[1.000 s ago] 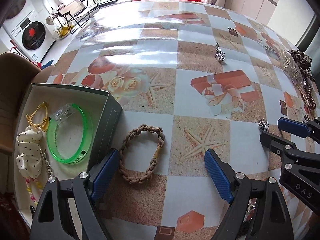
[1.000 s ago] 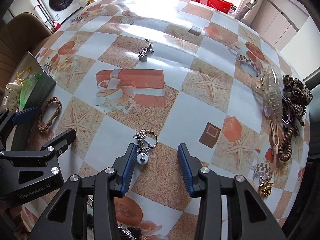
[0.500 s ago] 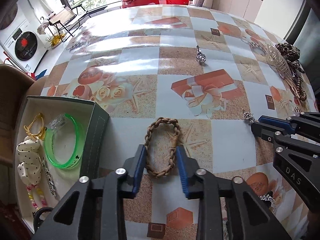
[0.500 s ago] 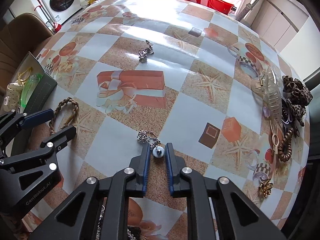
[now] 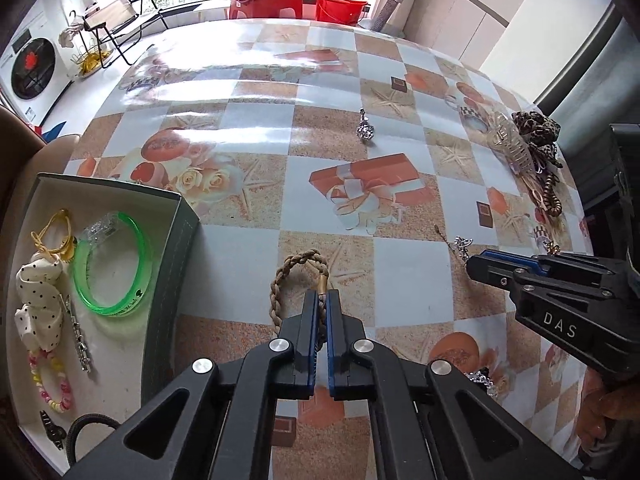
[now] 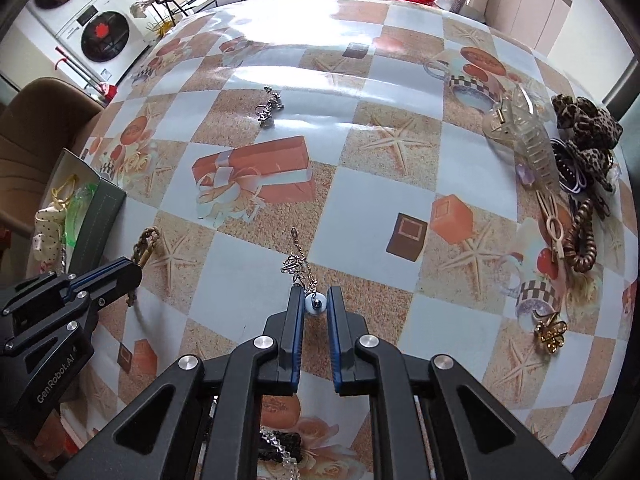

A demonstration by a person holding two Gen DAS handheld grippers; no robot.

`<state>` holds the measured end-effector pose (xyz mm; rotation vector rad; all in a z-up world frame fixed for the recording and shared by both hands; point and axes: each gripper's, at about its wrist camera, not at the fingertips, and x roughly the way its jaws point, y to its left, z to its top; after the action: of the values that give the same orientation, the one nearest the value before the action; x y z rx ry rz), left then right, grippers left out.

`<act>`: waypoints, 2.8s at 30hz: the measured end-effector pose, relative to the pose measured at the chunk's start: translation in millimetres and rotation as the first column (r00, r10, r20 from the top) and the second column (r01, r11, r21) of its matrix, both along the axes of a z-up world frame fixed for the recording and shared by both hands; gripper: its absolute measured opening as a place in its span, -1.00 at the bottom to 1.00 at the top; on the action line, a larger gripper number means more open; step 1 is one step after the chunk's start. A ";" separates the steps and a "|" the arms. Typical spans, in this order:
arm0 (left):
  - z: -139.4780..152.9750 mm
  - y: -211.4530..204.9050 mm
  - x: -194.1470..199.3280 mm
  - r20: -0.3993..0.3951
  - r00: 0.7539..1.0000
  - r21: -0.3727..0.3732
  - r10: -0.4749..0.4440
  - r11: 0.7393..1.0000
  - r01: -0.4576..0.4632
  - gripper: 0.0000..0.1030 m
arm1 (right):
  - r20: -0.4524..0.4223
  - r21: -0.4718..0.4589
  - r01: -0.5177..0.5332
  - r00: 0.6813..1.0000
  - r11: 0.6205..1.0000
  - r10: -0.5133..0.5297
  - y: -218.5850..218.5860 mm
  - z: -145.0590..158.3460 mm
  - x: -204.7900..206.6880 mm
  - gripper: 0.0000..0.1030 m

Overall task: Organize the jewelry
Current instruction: 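Carry the braided bracelet and silver chain charm over the tray with both tools, then lower both held items into the tray and open both tools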

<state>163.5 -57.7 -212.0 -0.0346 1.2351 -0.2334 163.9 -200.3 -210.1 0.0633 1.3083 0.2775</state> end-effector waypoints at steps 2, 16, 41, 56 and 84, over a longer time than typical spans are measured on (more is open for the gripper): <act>6.3 1.1 -2.9 0.007 1.000 -0.009 -0.003 1.000 0.003 -0.87 | -0.011 0.031 0.022 1.000 0.999 -0.021 -4.6 3.0 -2.5 -0.77; 49.0 27.1 -28.2 0.055 0.998 -0.086 0.010 0.996 -0.005 -0.87 | -0.030 0.115 0.075 0.997 0.991 -0.072 -5.1 31.0 -23.6 -0.77; 79.7 163.8 -86.8 0.096 0.974 -0.073 0.205 0.977 -0.198 -0.87 | 0.055 0.200 -0.161 0.987 0.966 0.153 132.6 97.0 -31.3 -0.76; 35.3 217.6 -116.8 0.012 0.953 -0.030 0.303 0.953 -0.303 -0.87 | 0.035 0.198 -0.344 0.938 0.918 0.344 235.2 80.9 -39.7 -0.76; -21.6 225.9 -111.6 -0.066 0.933 0.097 0.354 0.933 -0.347 -0.86 | -0.190 0.226 -0.288 0.924 0.930 0.333 271.6 -16.1 -8.3 -0.75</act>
<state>51.9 168.1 -233.7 -0.1933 1.2964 0.1335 155.6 71.4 -226.2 0.0517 1.5147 0.6885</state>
